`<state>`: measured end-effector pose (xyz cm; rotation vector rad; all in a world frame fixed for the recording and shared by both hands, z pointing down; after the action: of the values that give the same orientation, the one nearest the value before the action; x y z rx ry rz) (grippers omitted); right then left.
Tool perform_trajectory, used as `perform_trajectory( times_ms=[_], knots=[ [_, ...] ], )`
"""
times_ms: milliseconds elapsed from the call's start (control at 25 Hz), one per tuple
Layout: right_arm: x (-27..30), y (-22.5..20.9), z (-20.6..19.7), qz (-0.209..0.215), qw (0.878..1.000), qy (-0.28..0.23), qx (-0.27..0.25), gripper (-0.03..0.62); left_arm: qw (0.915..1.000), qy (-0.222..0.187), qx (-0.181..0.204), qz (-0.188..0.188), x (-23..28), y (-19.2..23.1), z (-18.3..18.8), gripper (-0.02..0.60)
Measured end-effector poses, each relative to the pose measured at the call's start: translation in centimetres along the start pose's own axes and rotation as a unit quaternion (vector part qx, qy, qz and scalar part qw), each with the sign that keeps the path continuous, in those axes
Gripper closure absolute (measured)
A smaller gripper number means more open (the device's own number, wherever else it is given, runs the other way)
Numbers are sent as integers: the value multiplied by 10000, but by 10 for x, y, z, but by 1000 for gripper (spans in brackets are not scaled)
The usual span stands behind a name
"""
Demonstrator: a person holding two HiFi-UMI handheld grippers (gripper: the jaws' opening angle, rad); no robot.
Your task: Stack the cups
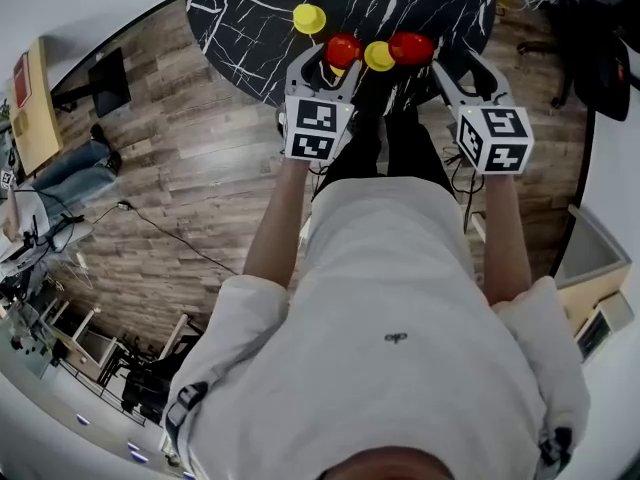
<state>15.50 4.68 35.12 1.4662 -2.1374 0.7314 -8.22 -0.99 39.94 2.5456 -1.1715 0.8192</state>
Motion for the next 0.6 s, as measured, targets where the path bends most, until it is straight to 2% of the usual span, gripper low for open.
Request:
perform_trajectory(
  times_ms=[600],
  knots=[
    [2,-10,-7,-12,9998,147,98,355,9990,184,180,-352,19,-23,-10,365]
  ],
)
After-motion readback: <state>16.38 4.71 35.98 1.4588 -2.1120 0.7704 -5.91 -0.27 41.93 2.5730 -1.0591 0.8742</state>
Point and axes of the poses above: the fingertips, and each gripper's own axes: x forward along the fingers, y to its left, z out of its top, the point moved 9 cm from there along -x, backward along the fingers, and after that the axes turned 7 degrees about z, right-handed, at the moved point
